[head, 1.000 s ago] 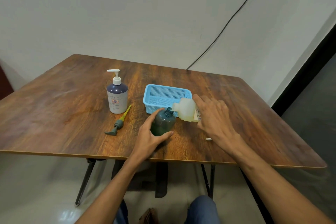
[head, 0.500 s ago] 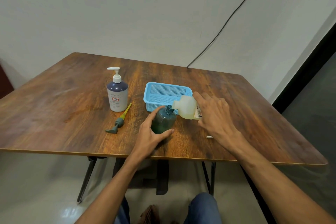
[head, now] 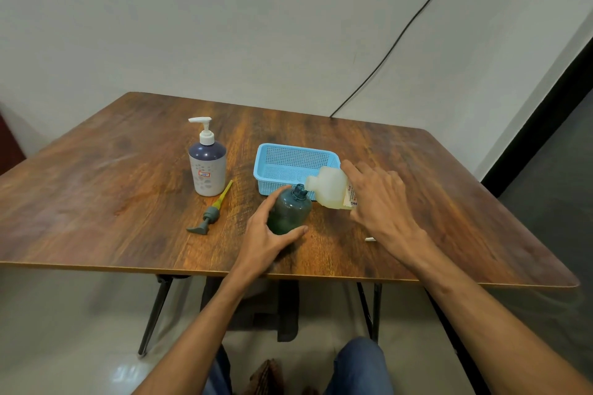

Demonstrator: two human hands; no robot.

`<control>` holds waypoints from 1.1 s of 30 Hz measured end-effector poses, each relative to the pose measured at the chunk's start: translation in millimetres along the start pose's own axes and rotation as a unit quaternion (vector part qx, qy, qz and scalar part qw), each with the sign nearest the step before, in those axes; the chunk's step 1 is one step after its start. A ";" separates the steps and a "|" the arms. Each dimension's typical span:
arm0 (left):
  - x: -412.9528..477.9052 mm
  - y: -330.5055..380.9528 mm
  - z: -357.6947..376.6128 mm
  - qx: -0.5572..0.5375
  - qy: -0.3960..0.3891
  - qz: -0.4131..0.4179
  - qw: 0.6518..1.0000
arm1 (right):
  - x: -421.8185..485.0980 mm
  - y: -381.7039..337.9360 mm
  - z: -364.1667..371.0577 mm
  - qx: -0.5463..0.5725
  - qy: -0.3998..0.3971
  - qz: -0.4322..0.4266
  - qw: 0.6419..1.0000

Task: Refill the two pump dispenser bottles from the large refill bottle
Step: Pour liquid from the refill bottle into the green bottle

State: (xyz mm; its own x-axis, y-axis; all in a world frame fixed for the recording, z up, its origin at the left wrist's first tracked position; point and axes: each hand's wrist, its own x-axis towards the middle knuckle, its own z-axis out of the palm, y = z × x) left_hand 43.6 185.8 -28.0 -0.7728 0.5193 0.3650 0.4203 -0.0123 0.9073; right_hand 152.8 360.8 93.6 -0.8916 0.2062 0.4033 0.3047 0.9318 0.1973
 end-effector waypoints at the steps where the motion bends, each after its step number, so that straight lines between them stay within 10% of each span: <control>1: 0.2 -0.3 0.1 -0.001 -0.002 -0.001 1.000 | 0.1 0.0 0.0 0.002 0.000 -0.001 1.000; 33: 0.2 -0.4 -0.9 0.005 -0.002 -0.015 1.000 | 1.2 -0.1 0.6 -0.003 -0.004 0.001 1.000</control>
State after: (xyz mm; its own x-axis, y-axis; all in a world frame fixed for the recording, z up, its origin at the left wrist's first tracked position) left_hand 42.9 185.1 -28.1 -0.7834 0.5222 0.3371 0.4022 0.0124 0.9155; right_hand 151.5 361.2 93.6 -0.8935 0.2110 0.3965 0.3090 0.9295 0.2015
